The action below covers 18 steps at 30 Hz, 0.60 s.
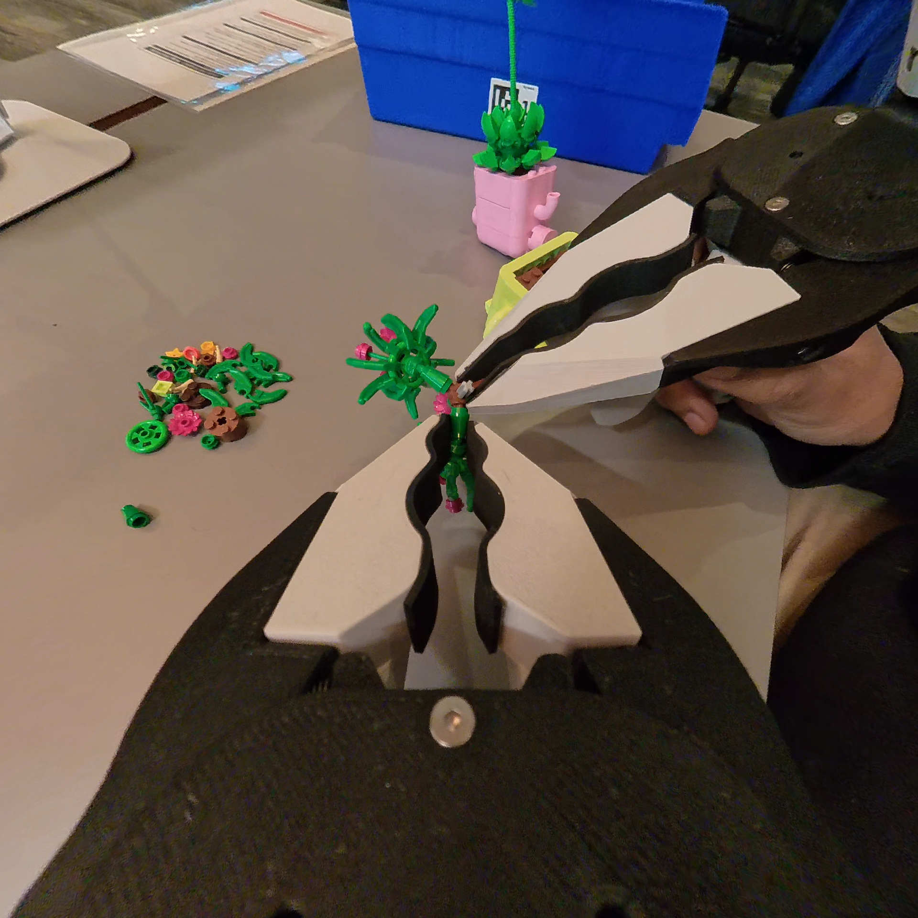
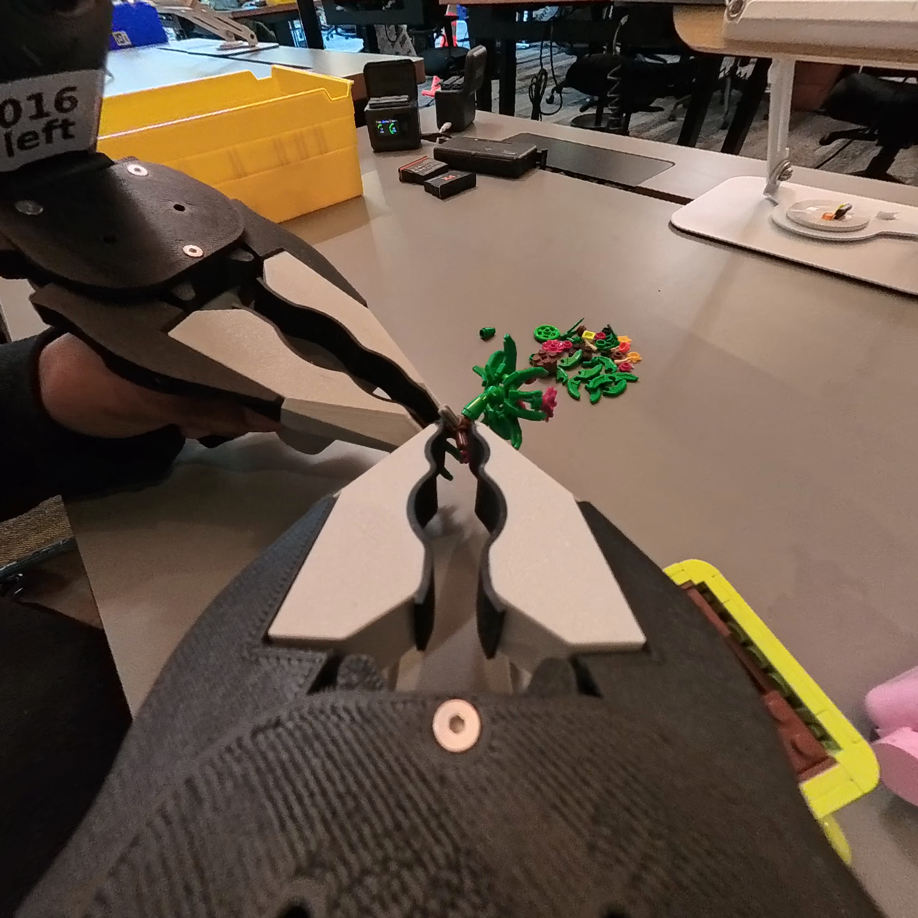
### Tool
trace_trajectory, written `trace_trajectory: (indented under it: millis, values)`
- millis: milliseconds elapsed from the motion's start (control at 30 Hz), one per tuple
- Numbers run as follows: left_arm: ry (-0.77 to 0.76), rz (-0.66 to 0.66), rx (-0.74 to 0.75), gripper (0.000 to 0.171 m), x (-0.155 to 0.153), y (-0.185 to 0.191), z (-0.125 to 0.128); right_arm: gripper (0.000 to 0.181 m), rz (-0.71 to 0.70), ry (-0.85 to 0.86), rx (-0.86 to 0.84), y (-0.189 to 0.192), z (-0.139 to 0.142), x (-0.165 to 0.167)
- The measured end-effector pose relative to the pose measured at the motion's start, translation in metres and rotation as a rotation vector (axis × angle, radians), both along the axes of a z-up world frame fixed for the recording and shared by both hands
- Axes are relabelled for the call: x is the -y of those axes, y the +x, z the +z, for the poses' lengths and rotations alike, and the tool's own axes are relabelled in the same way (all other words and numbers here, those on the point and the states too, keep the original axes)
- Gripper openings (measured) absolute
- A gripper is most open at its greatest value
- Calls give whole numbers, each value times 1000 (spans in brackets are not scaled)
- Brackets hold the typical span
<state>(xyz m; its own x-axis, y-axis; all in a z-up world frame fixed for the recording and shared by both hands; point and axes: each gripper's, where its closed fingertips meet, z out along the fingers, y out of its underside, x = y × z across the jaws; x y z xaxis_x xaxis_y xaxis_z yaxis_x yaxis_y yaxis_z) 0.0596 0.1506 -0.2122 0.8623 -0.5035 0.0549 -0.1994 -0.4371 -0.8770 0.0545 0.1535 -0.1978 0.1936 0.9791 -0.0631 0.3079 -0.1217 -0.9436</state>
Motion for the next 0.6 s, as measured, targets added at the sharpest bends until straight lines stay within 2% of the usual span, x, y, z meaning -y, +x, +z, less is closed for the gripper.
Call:
trace_trajectory:
  millis: [233,467,600]
  values:
    - [-6,-22,-8,1,2,1,1,6,1,30,-5,1,2,2]
    - [9,-9,-37,1,2,0,0,6,12,-76,-15,0,0,1]
    - [35,13,-51,1,0,1,3,12,-13,-21,-25,1,3,1]
